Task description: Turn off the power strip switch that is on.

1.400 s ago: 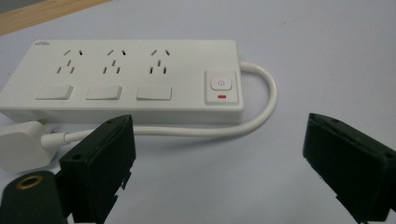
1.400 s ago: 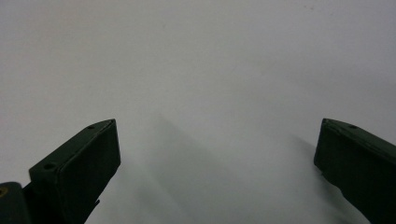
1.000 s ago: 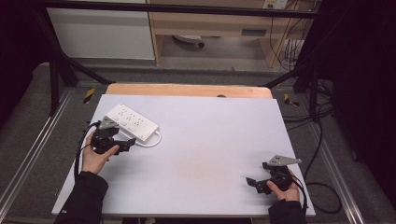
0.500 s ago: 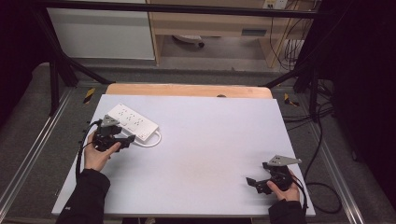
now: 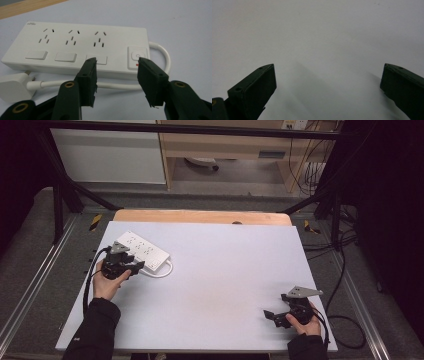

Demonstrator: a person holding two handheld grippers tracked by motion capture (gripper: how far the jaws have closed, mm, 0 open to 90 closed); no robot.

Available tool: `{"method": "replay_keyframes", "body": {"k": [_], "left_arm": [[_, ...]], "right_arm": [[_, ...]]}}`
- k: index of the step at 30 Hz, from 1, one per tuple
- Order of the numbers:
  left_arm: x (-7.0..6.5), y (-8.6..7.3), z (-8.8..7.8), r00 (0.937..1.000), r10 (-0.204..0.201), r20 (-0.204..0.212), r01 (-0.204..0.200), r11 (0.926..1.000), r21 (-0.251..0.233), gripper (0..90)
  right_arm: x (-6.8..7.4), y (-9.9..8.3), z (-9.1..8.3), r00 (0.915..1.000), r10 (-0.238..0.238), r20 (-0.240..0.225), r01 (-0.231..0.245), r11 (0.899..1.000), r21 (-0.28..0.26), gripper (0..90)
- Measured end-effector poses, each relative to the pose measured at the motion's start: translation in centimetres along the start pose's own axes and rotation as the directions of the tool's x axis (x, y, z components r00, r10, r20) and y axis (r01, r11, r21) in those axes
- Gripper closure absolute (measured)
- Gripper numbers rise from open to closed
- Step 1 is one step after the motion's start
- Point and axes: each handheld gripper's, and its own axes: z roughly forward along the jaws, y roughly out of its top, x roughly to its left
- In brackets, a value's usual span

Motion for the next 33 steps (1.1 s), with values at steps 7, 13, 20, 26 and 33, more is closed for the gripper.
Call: {"method": "replay_keyframes", "body": {"k": [7,13,20,26,33], "left_arm": [[0.1,0.0,0.3,1.0000,-0.006,-0.004,0.006,1.0000,-0.007,59.0],[0.2,0.0,0.5,0.9999,-0.013,-0.009,0.013,0.9998,-0.016,65.0],[0.2,0.0,0.9,0.9997,-0.020,-0.016,0.020,0.9997,-0.016,70.2],[0.4,0.0,1.0,0.9993,-0.023,-0.029,0.023,0.9996,-0.017,74.8],[0.5,-0.1,1.3,0.9987,-0.030,-0.040,0.029,0.9994,-0.021,79.3]], "right_arm": [[0.0,0.0,0.0,1.0000,-0.001,0.000,0.001,1.000,0.002,1.0],[0.0,0.0,0.0,1.0000,0.000,0.000,0.000,1.000,0.000,1.0],[0.0,0.0,0.0,1.0000,0.000,0.000,0.000,1.000,0.002,1.0],[0.0,0.0,0.0,1.0000,0.000,0.000,0.000,1.000,0.000,1.0],[0.0,0.0,0.0,1.0000,-0.001,0.000,0.001,1.000,0.002,1.0]]}}
